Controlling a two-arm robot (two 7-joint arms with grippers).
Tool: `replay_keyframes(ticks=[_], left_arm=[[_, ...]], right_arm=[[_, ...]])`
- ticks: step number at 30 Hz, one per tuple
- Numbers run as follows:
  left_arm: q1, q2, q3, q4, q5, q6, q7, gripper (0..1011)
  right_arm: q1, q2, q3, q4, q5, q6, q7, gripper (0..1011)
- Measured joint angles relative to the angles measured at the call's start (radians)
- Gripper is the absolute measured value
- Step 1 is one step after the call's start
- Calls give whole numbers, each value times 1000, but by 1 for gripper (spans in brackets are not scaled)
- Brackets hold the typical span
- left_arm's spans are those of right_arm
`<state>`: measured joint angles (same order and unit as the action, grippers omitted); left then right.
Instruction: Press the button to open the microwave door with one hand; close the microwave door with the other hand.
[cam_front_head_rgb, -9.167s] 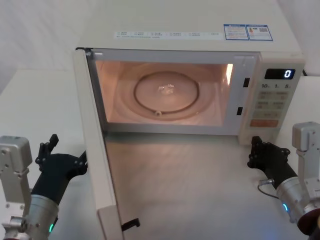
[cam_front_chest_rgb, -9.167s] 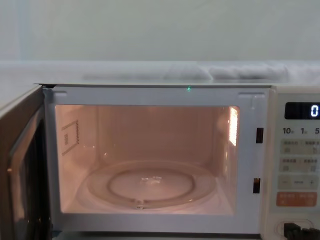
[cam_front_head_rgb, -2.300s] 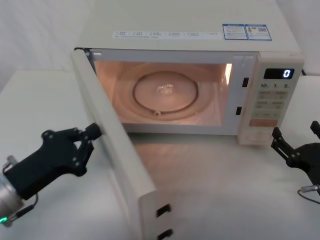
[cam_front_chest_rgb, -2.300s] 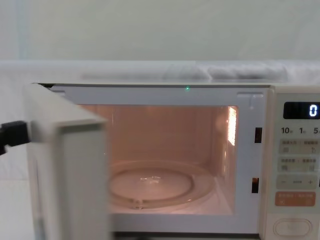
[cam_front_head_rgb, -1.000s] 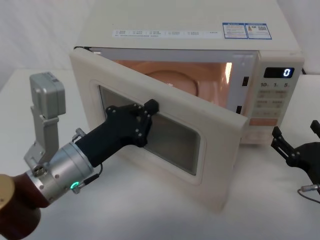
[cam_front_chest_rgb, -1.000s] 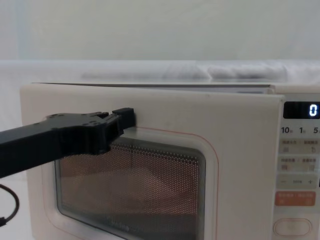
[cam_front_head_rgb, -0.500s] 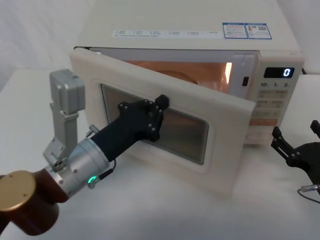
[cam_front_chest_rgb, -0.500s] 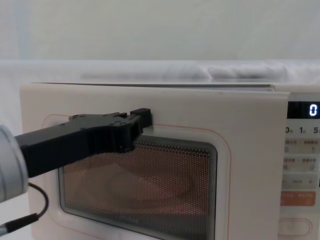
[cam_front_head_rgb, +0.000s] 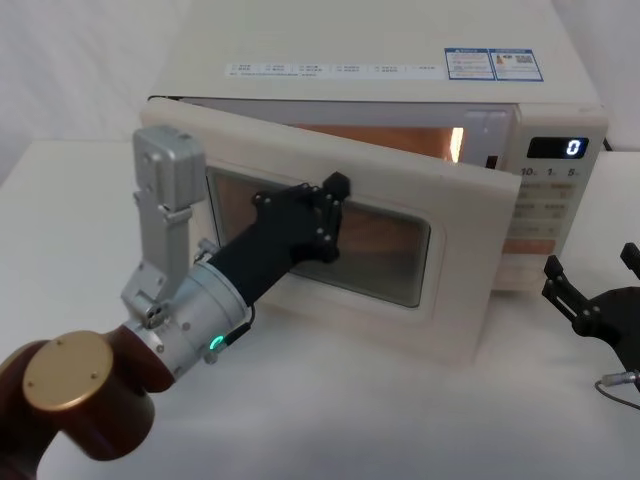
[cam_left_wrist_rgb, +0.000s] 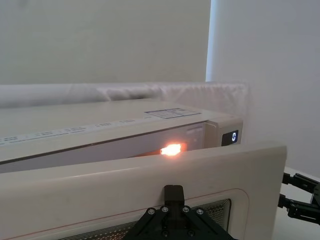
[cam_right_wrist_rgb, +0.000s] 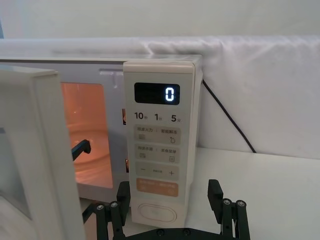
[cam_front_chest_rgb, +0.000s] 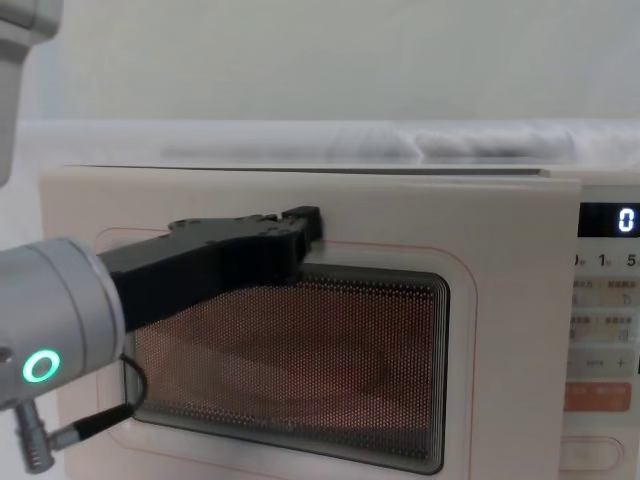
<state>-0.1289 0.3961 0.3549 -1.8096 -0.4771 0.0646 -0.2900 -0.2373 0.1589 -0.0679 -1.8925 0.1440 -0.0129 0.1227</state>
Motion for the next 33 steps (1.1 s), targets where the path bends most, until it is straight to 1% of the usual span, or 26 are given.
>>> replay_keyframes(ticks=[11, 13, 19, 27, 33], left_arm=[[-45, -40, 33, 36, 44, 24, -9, 0], [-48, -42, 35, 38, 45, 25, -9, 0], [-72, -64, 53, 55, 63, 31, -18, 0], [-95, -77, 70, 67, 87, 32, -28, 0], [-104, -85, 76, 78, 100, 34, -29, 0]], right_arm=[[0, 0, 0, 0, 0, 0, 0, 1002], [0, 0, 0, 0, 0, 0, 0, 1002], [0, 0, 0, 0, 0, 0, 0, 1002], [0, 0, 0, 0, 0, 0, 0, 1002], [0, 0, 0, 0, 0, 0, 0, 1002]])
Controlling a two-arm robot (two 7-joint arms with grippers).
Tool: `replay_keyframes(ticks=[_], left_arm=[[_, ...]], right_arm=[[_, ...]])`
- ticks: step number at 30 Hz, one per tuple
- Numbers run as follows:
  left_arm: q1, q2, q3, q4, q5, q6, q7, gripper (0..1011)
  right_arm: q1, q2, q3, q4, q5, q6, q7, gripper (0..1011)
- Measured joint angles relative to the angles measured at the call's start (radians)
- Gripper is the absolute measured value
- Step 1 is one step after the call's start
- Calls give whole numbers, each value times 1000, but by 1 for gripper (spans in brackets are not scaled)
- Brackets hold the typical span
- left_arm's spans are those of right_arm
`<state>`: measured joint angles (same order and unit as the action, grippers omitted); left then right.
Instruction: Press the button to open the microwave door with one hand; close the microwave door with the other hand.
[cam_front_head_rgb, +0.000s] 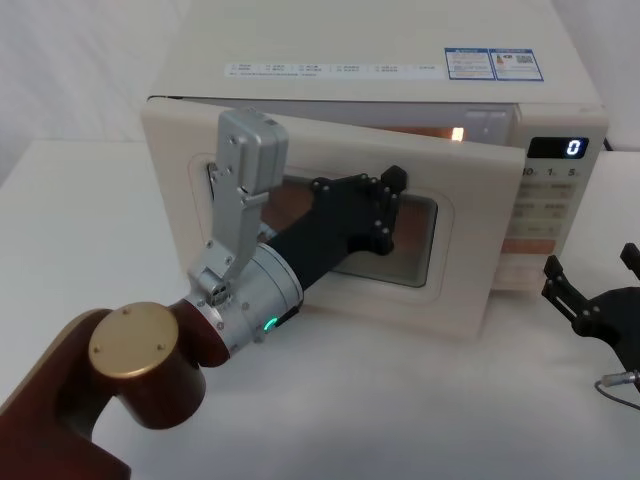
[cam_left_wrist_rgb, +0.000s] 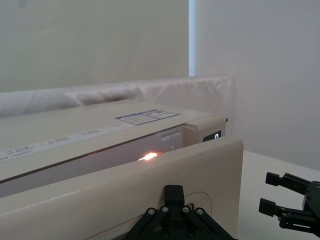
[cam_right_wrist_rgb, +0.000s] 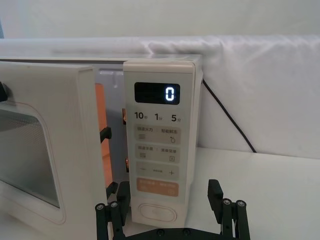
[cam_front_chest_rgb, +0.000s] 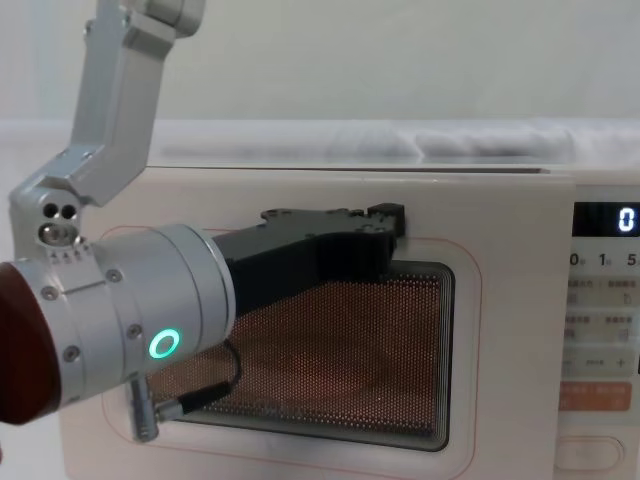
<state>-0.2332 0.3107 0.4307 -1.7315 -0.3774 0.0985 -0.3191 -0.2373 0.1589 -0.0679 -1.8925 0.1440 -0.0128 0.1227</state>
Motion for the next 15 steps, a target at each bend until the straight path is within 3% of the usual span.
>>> replay_keyframes(ticks=[15], left_arm=[[-9, -45, -4, 16, 43, 0, 38, 0]], right_arm=[[0, 0, 0, 0, 0, 0, 0, 1002]])
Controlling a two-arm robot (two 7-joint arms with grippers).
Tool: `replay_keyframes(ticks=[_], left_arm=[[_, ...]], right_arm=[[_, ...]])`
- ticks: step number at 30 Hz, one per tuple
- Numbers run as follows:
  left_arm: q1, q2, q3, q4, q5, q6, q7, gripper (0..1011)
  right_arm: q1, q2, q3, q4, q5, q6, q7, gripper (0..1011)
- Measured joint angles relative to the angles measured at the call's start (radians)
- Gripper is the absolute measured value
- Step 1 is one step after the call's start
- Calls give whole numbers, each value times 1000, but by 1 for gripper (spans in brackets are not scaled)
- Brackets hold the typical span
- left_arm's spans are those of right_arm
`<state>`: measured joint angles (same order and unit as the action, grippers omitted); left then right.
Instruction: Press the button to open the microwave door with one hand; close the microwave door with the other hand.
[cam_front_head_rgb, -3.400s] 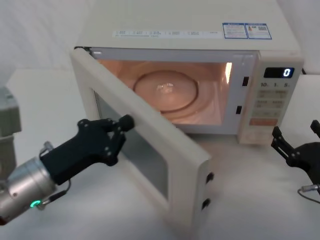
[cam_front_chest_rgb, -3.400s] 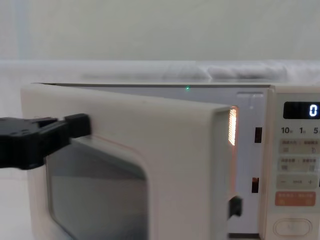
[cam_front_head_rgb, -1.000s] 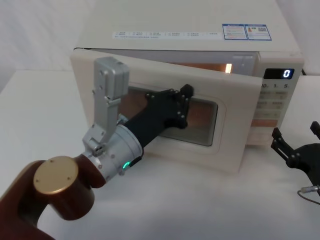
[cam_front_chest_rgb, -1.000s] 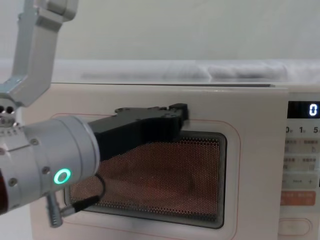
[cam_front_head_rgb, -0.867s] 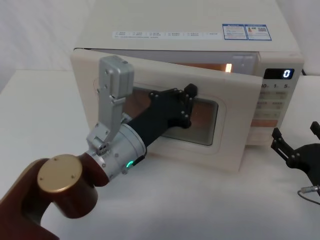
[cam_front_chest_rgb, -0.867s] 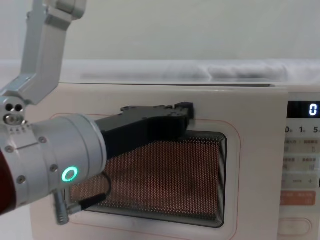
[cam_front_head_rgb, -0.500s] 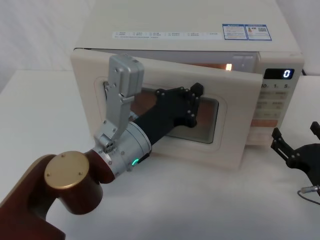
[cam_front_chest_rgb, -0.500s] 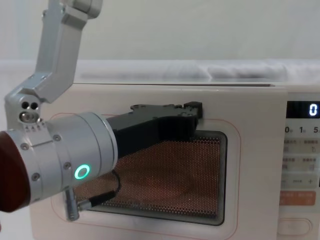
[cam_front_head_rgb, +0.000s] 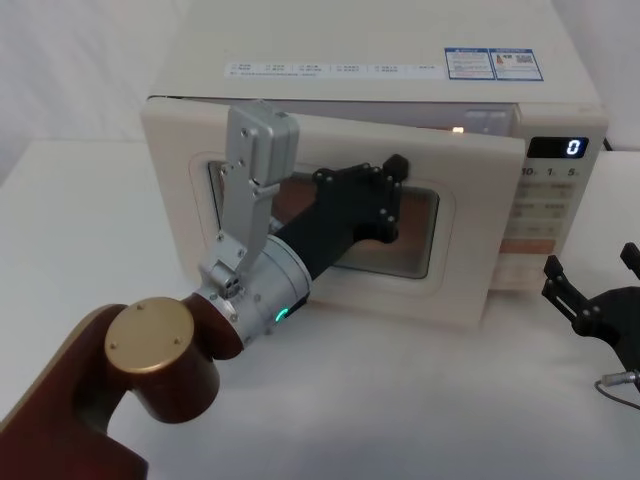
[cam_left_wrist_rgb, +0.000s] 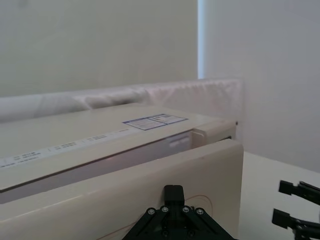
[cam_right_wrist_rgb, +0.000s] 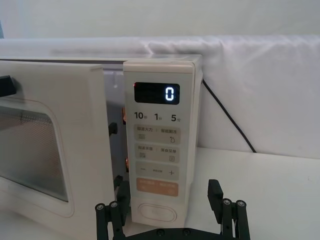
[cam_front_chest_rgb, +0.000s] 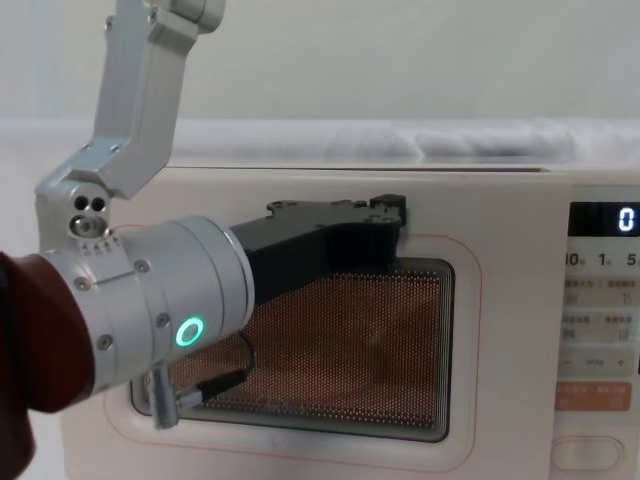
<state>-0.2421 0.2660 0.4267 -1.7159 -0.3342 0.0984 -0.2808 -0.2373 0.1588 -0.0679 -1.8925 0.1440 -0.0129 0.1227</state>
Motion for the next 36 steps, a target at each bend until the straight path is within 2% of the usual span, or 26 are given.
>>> replay_keyframes(ticks=[10, 36], left_arm=[[-5, -39, -17, 20, 26, 2, 34, 0], [-27, -80, -34, 76, 56, 13, 31, 0]], right_arm=[[0, 0, 0, 0, 0, 0, 0, 1002], [0, 0, 0, 0, 0, 0, 0, 1002]])
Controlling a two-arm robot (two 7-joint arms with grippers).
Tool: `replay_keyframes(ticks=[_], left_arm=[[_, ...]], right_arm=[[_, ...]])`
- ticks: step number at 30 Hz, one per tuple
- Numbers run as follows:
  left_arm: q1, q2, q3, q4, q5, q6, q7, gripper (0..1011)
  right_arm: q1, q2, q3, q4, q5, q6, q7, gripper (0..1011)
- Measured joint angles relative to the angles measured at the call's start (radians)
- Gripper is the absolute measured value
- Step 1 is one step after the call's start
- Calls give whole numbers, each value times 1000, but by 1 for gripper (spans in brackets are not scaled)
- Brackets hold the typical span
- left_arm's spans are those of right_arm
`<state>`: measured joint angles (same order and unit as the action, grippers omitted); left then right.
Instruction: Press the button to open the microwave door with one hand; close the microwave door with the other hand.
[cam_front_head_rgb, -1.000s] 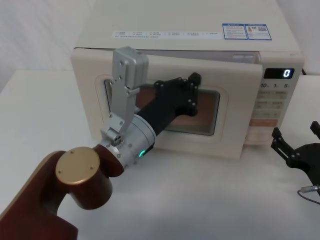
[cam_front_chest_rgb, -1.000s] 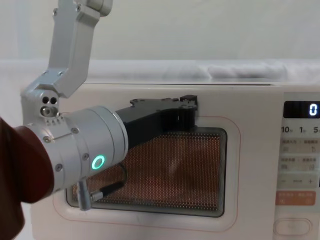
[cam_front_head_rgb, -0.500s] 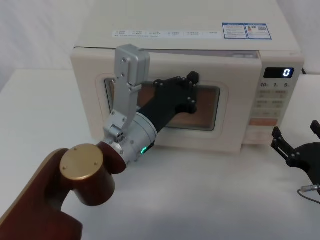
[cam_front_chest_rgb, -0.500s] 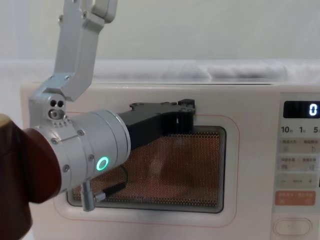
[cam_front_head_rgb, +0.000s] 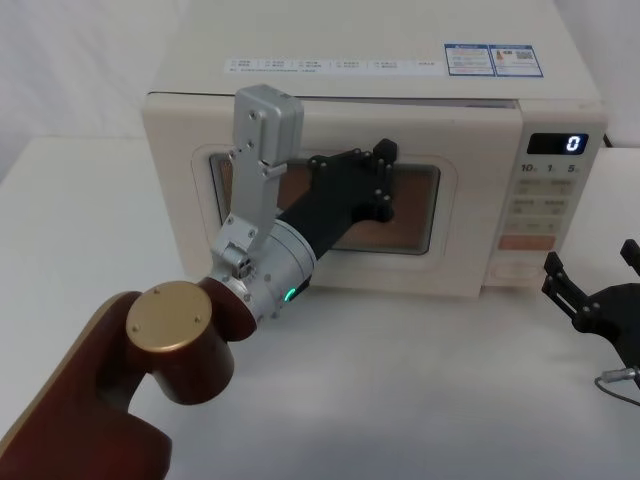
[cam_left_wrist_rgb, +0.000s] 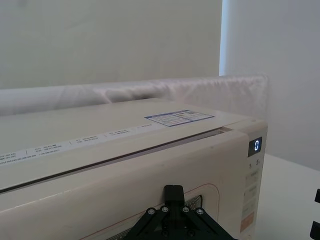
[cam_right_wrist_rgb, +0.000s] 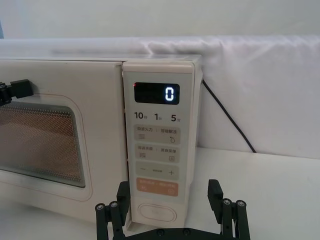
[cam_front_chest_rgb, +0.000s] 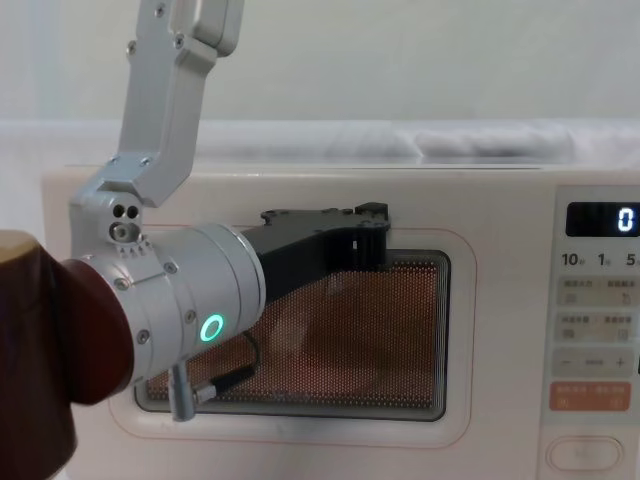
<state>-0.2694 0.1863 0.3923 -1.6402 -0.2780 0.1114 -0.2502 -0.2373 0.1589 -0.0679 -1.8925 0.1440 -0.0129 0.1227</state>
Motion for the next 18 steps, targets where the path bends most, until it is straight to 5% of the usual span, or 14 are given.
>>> replay_keyframes(ticks=[18], left_arm=[[-20, -27, -17, 35, 18, -10, 13, 0]], right_arm=[[0, 0, 0, 0, 0, 0, 0, 1002]])
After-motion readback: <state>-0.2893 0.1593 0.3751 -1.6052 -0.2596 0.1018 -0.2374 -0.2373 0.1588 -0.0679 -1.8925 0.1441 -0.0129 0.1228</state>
